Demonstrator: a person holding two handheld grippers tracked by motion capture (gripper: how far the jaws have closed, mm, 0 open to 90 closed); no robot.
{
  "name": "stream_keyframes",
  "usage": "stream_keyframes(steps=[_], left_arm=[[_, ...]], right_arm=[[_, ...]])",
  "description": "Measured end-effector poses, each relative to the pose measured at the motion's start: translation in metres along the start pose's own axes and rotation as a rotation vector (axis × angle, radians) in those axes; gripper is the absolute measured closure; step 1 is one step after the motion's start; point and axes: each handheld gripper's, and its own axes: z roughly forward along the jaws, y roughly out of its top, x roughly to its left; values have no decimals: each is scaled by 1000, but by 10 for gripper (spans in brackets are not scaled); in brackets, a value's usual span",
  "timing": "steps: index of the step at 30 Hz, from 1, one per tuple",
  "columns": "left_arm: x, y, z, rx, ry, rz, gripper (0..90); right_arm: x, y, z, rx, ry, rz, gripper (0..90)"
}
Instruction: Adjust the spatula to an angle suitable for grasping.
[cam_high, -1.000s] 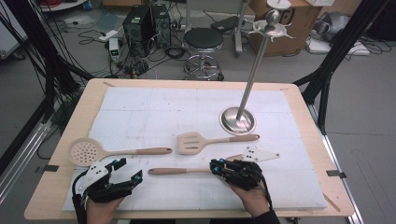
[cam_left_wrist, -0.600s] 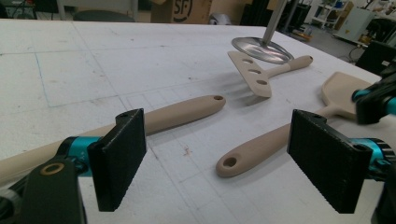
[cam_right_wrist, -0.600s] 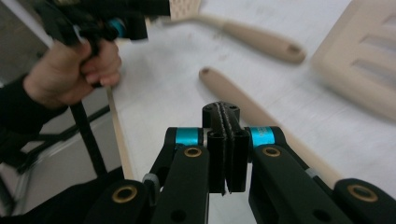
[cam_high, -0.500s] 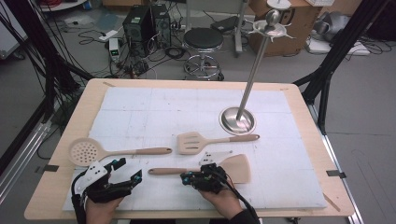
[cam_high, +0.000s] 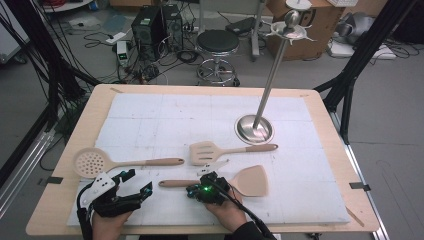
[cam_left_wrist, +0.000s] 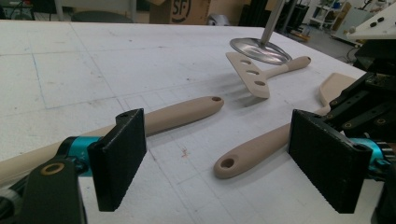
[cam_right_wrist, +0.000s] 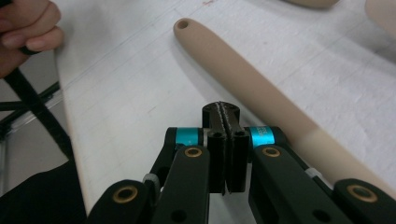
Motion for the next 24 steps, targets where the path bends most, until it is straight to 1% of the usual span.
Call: stream_keyframes(steps=[2, 4, 5, 7, 9, 11, 13, 15, 16, 17, 19, 20, 22, 24], left_arm=[[0, 0, 0, 0, -1, -1, 204], [0, 0, 0, 0, 0, -1, 204], [0, 0, 0, 1, -1, -1, 204], [0, 0, 0, -1, -1, -1, 204], [0, 0, 0, -4, -2, -3, 204], [1, 0, 0, -2, -1, -3, 204], [1, 0, -1, -2, -1, -3, 204], [0, 0, -1, -4, -1, -6, 204], [1, 0, -1, -3, -2, -1, 204], [1, 0, -2, -2, 0, -1, 204], [2, 0, -2, -5, 1, -7, 204], [2, 0, -2, -3, 3, -5, 204], [2, -1, -2, -3, 3, -9, 204], [1, 0, -2, -4, 5, -1, 205]], right_arm=[[0, 1, 1, -7, -16, -14, 897], [2, 3, 2, -4, -45, -30, 897], [2, 4, 3, -4, -53, -27, 897], [-1, 5, 4, -14, -56, -5, 897], [-1, 5, 5, -20, -64, -7, 897], [-1, 7, 6, -29, -94, -6, 897], [1, 8, 7, -35, -126, -31, 897], [1, 7, 6, -33, -120, -19, 896], [1, 7, 6, -33, -120, -19, 896], [0, 8, -1, -29, -115, -14, 896], [-3, 10, -11, -54, -115, 8, 896], [-7, 11, -18, -74, -124, 25, 896], [-13, 12, -28, -81, -143, 44, 896], [-21, 13, -36, -60, -205, 48, 895]])
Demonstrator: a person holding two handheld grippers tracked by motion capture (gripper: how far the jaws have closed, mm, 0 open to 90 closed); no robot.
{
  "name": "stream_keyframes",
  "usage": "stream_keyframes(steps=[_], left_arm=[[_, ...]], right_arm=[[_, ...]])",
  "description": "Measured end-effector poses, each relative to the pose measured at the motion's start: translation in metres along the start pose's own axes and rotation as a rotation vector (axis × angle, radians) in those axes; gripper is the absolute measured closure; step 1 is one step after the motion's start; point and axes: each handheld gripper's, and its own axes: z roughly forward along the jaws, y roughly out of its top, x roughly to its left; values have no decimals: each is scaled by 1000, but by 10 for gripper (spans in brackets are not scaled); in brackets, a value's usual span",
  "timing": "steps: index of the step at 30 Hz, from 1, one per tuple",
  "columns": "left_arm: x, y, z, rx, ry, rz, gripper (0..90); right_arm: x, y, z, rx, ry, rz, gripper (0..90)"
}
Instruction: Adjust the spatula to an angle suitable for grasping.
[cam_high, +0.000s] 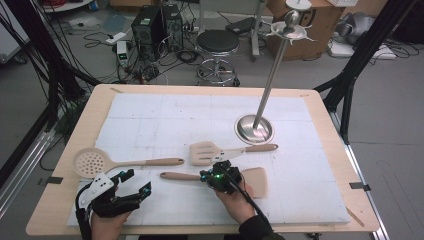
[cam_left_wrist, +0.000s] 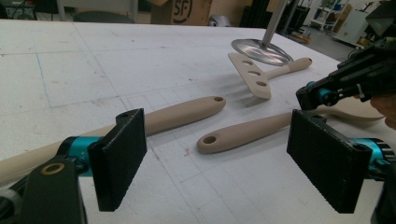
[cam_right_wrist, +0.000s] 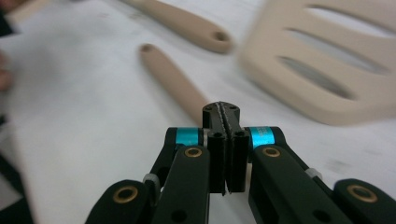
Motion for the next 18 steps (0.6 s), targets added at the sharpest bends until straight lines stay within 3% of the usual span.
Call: stream_keyframes(steps=[2, 8, 10, 13, 15, 18], left_arm=[[0, 0, 0, 2, 2, 3, 205], [0, 0, 0, 2, 2, 2, 205], [0, 0, 0, 1, 2, 0, 205], [0, 0, 0, 1, 2, -2, 205], [0, 0, 0, 0, 2, -1, 205], [0, 0, 0, 0, 1, -4, 205]], right_arm=[[-7, 1, -3, 28, -32, 17, 895], [-20, 4, -1, 98, -50, 60, 896], [-28, 3, 4, 149, -59, 86, 896], [-36, 3, 4, 182, -67, 99, 895], [-39, 5, 1, 202, -121, 80, 895], [-45, 5, -3, 231, -123, 93, 895]])
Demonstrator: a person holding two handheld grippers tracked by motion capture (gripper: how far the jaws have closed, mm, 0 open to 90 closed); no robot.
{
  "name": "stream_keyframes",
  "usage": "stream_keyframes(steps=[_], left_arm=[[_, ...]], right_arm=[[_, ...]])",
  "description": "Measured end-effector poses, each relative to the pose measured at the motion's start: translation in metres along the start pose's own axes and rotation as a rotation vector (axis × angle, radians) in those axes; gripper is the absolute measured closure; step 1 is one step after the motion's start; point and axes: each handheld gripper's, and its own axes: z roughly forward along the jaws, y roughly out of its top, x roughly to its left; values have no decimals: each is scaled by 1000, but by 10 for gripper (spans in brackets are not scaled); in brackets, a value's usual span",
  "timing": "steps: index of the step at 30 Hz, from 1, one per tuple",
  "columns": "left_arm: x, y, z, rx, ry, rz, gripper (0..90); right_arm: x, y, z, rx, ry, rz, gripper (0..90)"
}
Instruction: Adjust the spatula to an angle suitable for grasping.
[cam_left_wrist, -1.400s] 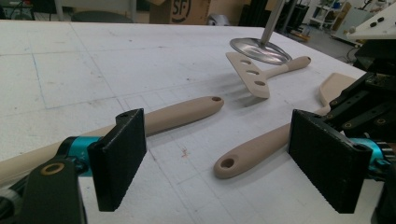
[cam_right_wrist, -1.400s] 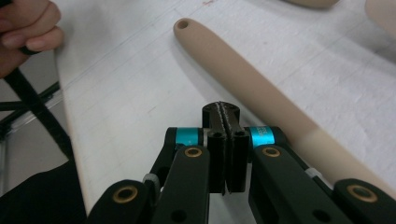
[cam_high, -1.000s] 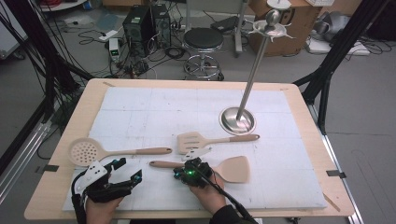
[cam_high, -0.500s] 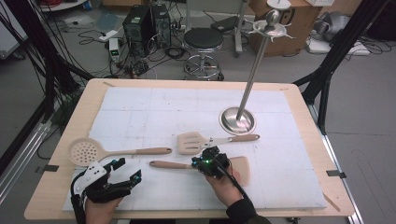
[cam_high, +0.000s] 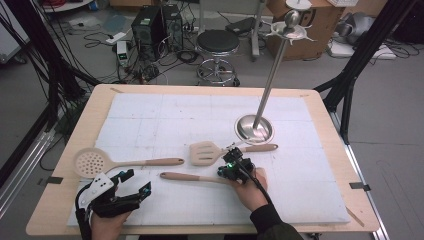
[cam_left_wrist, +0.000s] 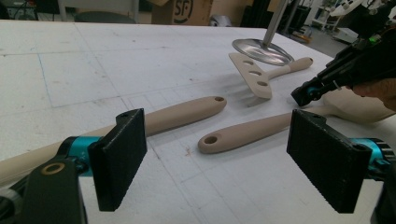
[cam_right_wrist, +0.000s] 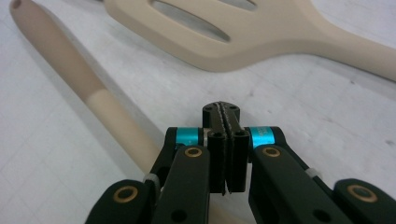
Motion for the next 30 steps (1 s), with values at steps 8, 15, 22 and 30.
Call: stream_keyframes(steps=[8, 15, 22, 30], left_arm=[[0, 0, -1, 0, 2, 1, 206], [0, 0, 0, 1, 1, 4, 206], [4, 0, 3, 1, 5, 1, 208], [1, 1, 6, 3, -4, 9, 209]], right_arm=[[-9, -10, -11, 40, -2, 6, 896], [-12, -18, -19, 69, 18, 22, 896], [-19, -30, -27, 20, 83, 33, 798], [-20, -26, -36, -44, 185, 27, 566]])
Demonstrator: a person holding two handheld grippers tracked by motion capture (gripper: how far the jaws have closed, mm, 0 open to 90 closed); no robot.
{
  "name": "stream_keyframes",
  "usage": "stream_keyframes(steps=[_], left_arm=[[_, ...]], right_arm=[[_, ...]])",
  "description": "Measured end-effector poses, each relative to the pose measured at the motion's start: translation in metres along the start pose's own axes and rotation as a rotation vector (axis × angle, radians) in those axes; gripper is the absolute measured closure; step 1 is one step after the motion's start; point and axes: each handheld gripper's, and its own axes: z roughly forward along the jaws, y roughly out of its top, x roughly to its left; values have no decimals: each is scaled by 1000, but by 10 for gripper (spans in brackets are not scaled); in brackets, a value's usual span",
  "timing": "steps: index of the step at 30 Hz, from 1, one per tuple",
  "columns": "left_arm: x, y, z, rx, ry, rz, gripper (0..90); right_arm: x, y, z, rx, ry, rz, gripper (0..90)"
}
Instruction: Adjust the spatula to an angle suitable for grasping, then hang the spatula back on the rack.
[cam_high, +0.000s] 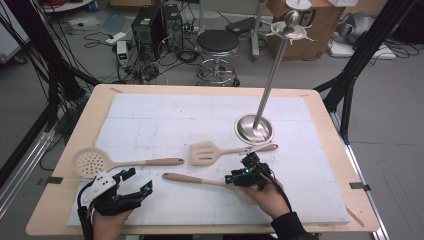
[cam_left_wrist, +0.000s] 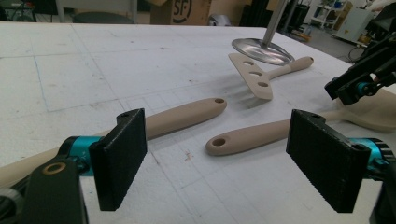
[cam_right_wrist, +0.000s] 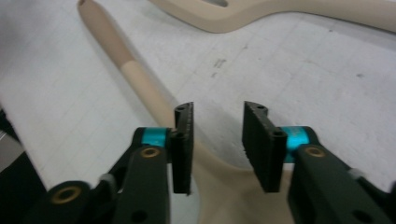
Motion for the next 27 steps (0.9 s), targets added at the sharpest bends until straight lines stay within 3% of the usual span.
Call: stream_keyframes(steps=[8, 21, 26, 27], left_arm=[[-2, 1, 6, 9, -17, 9, 209], [-3, 1, 4, 6, -6, 4, 210], [-3, 1, 4, 7, -8, 6, 210], [-3, 1, 4, 7, -9, 8, 210]], right_arm=[[9, 4, 2, 7, 39, -53, 488], [23, 9, 19, 83, 80, -156, 474], [32, 17, 29, 136, 59, -218, 514], [35, 17, 33, 159, 27, -242, 525]])
